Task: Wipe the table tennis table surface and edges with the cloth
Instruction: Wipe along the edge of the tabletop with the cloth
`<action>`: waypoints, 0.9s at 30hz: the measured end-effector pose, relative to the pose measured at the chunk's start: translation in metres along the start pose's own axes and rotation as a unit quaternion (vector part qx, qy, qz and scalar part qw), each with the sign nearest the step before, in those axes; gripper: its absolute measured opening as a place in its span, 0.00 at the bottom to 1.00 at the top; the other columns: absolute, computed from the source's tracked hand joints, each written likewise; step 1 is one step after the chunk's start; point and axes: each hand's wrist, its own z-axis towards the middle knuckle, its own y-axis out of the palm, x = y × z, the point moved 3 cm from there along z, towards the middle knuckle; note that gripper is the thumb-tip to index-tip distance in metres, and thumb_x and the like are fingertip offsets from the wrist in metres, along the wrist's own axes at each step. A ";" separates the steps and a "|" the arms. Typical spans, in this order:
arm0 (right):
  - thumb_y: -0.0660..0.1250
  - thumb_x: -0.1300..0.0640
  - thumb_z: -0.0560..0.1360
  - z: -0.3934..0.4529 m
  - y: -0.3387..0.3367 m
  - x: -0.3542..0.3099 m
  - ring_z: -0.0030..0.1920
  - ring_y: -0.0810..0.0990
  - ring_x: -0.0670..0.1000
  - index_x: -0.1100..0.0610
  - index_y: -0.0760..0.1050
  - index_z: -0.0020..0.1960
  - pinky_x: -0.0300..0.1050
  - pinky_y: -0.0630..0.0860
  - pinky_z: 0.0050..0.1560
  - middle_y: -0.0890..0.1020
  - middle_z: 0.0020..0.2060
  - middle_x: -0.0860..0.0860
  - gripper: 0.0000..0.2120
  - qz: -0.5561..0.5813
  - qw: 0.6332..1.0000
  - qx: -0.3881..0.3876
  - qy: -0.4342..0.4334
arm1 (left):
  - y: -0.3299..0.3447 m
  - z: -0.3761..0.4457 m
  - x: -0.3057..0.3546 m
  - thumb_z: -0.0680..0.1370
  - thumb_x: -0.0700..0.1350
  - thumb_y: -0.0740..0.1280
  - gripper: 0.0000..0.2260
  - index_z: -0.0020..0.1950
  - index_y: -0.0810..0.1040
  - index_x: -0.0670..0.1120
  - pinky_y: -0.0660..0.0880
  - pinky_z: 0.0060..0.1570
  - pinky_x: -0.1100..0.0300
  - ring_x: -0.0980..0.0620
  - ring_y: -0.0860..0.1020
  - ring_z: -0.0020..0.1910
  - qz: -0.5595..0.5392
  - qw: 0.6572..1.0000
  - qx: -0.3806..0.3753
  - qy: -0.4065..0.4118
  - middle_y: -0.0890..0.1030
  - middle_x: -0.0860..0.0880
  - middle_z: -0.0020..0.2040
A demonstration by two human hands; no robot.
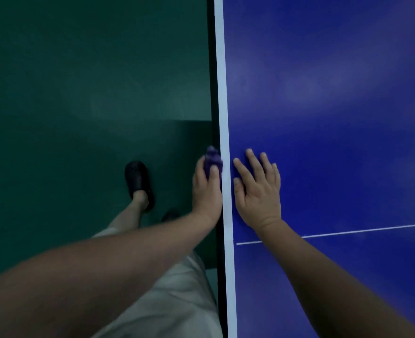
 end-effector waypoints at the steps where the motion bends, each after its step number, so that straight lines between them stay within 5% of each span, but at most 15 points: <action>1: 0.55 0.47 0.82 0.001 -0.001 0.000 0.78 0.61 0.59 0.49 0.72 0.74 0.62 0.56 0.76 0.66 0.77 0.51 0.22 0.009 1.000 0.003 0.003 | -0.003 -0.013 -0.010 0.77 0.61 0.57 0.27 0.75 0.66 0.56 0.67 0.71 0.49 0.52 0.71 0.69 -0.004 1.000 -0.007 -0.020 0.71 0.50 0.72; 7: 0.63 0.54 0.80 0.081 -0.020 0.000 0.69 0.70 0.62 0.57 0.79 0.64 0.60 0.65 0.70 0.75 0.68 0.57 0.15 0.059 0.996 0.051 -0.046 | 0.001 0.000 0.000 0.75 0.62 0.57 0.27 0.74 0.67 0.58 0.70 0.69 0.43 0.50 0.73 0.66 -0.020 0.993 -0.040 -0.105 0.71 0.50 0.70; 17: 0.53 0.47 0.83 0.331 -0.019 -0.003 0.80 0.52 0.58 0.48 0.66 0.76 0.57 0.49 0.79 0.59 0.80 0.52 0.23 0.037 0.999 0.002 0.031 | 0.030 0.180 0.121 0.83 0.55 0.56 0.20 0.76 0.65 0.56 0.70 0.67 0.42 0.46 0.73 0.64 -0.016 0.998 -0.039 -0.038 0.71 0.48 0.69; 27: 0.54 0.47 0.83 0.340 -0.016 -0.006 0.79 0.57 0.57 0.48 0.68 0.76 0.58 0.50 0.79 0.64 0.78 0.50 0.22 0.011 0.998 0.026 0.058 | 0.023 0.125 0.116 0.80 0.56 0.58 0.23 0.76 0.65 0.55 0.63 0.68 0.61 0.56 0.67 0.70 -0.023 0.998 -0.017 -0.060 0.68 0.53 0.72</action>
